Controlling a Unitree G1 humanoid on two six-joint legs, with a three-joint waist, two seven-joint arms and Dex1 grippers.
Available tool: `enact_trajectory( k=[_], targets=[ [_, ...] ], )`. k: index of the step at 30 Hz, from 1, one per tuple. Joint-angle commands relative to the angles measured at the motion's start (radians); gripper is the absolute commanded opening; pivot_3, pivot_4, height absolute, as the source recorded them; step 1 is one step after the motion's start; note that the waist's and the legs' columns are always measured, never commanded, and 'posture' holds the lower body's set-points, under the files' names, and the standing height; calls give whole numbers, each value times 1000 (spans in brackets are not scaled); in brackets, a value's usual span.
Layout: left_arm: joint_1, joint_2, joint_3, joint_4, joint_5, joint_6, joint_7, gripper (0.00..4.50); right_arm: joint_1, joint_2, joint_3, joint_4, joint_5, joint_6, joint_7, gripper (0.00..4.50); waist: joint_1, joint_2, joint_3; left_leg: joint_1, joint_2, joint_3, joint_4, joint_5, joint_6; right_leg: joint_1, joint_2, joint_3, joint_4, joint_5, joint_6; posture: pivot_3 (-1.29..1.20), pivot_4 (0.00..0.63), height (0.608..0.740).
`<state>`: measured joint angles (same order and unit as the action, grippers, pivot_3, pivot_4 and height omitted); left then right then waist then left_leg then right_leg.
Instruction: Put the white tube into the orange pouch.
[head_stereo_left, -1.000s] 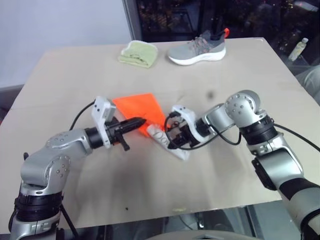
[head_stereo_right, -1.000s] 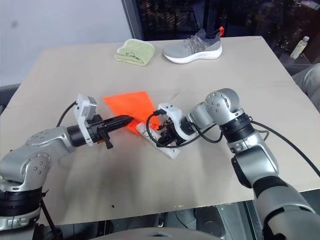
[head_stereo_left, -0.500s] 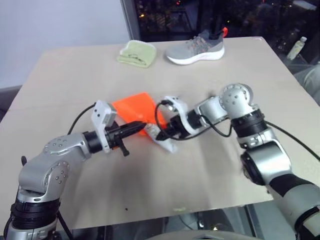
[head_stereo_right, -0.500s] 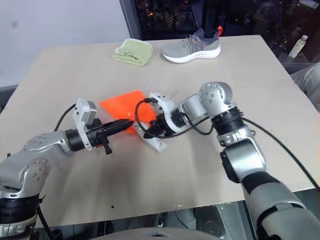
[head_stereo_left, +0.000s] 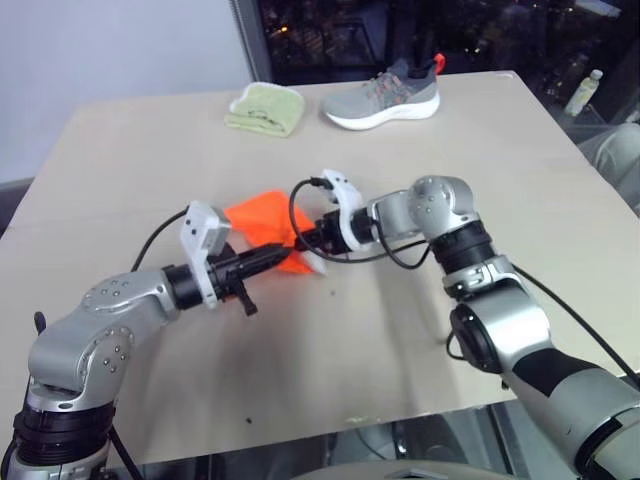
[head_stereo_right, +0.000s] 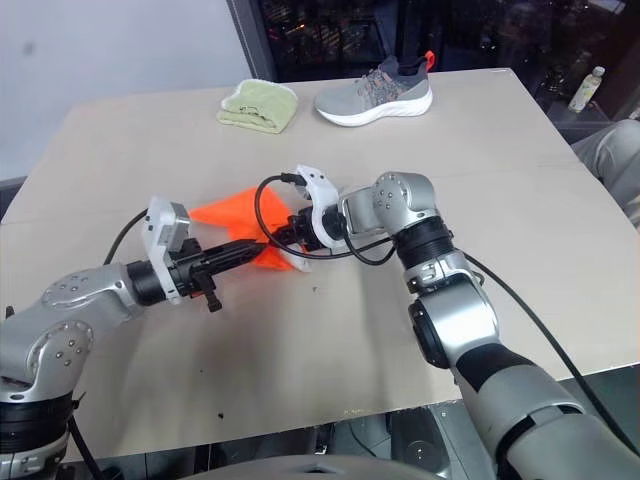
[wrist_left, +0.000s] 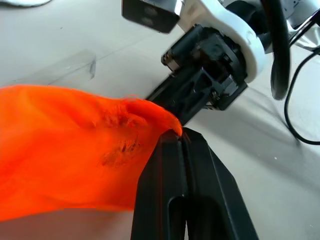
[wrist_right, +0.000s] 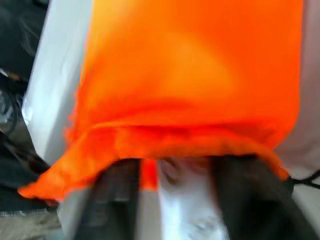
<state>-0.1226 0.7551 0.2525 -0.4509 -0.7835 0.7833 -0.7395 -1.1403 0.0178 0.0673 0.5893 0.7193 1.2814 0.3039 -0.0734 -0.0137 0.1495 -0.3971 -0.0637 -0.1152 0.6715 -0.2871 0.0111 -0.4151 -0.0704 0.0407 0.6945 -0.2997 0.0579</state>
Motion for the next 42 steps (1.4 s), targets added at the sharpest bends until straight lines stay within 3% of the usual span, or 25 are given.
enact_trajectory(
  k=[1,6,10,12,17,22,30,36,37,41,42],
  targets=[
    [-15,-11,38,-22,-45,31,39,0,11,3,-20,-58,-32,-29,29,4047,0,0,0,0,0,0,0,0,0,0,0,0,0,0,0,0,150,740],
    [-54,-40,58,6,-114,105,104,0,99,-79,46,-315,-21,55,100,4047,6,0,0,0,0,-1,1,0,0,0,-1,0,0,0,0,0,150,740],
    [-115,-49,98,91,-186,169,145,0,229,-301,196,-758,-53,-16,203,4047,9,0,0,-1,-1,-3,2,0,0,0,-1,-1,0,0,0,0,150,740],
    [-112,-36,98,102,-183,171,129,0,266,-360,243,-832,-110,-59,189,4047,2,0,0,-1,-1,-3,1,0,0,0,0,-1,0,0,0,0,150,740],
    [-106,-26,98,103,-190,180,108,0,283,-368,277,-754,-247,-165,135,4047,-10,0,0,3,-1,-3,0,0,-1,0,2,4,2,0,0,0,150,740],
    [-106,-27,95,92,-191,182,106,0,245,-286,355,-593,-396,-323,110,4047,-2,0,0,4,-1,-4,0,1,-1,0,1,3,2,0,0,0,150,740],
    [-102,-37,105,64,-207,185,135,0,257,-221,378,-608,-423,-347,204,4047,5,0,0,3,-2,-5,-1,1,-1,0,1,3,0,0,0,0,150,740],
    [-71,-42,109,27,-219,175,152,0,244,-161,377,-509,-478,-383,188,4047,4,0,0,3,-2,-5,-1,1,-1,0,1,3,1,0,0,0,150,740],
    [-69,-42,110,23,-219,173,153,0,242,-149,368,-488,-487,-391,179,3542,4,0,0,3,-2,-5,-1,1,-1,0,1,3,1,0,0,0,150,740],
    [-53,-40,113,2,-225,168,156,0,244,-152,346,-440,-511,-416,190,2619,4,0,0,3,-2,-5,-1,1,-1,0,1,3,1,0,0,0,150,740],
    [-51,-42,115,-2,-231,171,158,0,247,-157,337,-444,-506,-409,201,2090,5,0,0,3,-2,-5,-1,1,-1,0,1,3,1,0,0,0,150,740]
  ],
)
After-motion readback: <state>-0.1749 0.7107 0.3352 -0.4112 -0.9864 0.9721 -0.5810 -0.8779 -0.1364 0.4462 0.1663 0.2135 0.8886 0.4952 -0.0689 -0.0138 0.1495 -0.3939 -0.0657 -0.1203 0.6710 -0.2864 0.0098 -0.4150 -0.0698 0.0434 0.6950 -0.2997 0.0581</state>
